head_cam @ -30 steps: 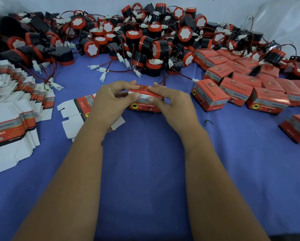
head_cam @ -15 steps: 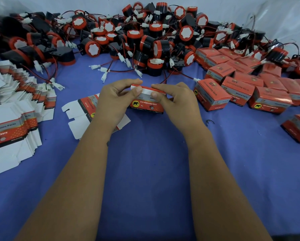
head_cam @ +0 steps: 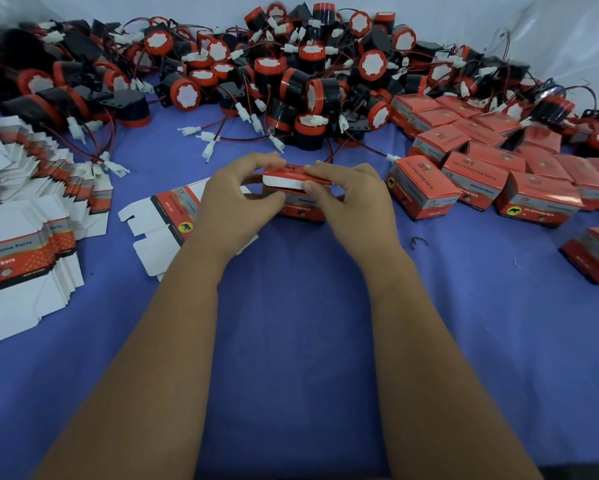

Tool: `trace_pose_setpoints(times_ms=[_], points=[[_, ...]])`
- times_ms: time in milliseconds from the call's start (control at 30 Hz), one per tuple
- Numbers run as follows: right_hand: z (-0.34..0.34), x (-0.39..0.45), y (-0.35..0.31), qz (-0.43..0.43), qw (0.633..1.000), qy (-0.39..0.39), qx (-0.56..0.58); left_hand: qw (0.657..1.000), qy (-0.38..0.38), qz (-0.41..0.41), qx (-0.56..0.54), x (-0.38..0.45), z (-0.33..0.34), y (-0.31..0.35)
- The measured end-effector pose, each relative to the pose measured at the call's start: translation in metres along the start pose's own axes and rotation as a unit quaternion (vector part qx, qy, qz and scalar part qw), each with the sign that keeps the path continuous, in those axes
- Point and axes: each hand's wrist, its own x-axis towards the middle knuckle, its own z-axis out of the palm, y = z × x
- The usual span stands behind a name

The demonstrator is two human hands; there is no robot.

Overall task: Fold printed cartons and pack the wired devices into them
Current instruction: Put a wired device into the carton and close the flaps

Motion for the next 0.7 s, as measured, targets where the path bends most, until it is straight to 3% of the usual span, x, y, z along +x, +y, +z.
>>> trace_pose_setpoints(times_ms=[167, 300, 700], points=[[0.0031, -0.0006, -0.0011, -0.007, 0.999, 0.032, -0.002, 0.998, 0.017, -0.027, -0.047, 0.0011, -0.0017, 0.0011], [0.0013, 0.0018, 0.0024, 0.024, 0.996, 0.050, 0.067, 0.996, 0.022, -0.032, -0.074, 0.0014, -0.0023, 0.0007], [-0.0050, 0.0006, 0.0066, 0.086, 0.974, 0.014, 0.209, 0.994, 0.012, -0.063, -0.089, 0.0041, -0.0046, -0.0008]])
